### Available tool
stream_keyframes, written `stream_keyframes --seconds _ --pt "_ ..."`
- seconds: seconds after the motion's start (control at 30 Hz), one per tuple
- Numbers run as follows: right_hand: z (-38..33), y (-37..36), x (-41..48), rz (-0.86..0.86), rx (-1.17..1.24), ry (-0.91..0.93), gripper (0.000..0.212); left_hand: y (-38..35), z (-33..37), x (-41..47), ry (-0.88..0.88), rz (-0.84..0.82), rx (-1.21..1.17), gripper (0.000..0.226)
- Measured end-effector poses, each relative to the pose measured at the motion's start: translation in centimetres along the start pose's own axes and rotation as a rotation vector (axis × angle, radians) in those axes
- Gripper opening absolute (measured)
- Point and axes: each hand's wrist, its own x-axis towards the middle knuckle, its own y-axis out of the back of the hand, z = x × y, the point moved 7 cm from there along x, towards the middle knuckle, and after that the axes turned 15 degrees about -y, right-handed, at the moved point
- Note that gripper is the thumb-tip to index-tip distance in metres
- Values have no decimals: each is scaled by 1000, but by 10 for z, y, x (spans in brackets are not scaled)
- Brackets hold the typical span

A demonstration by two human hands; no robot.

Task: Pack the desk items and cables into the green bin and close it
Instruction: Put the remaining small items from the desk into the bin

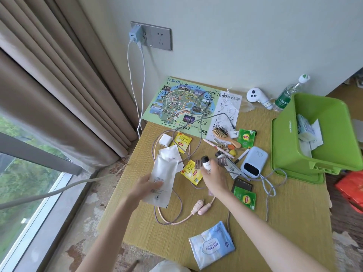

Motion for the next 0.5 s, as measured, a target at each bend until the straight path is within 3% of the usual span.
stream_keyframes --seconds 0.27,0.37,0.5 --pt "-36 -4 21 128 -573 170 36 9 -8 -1 3 89 125 19" --pt "-31 -1 32 124 -748 155 23 19 3 0 -57 192 127 13" --pt "-20 15 39 167 -735 109 16 26 19 5 -130 223 43 14"
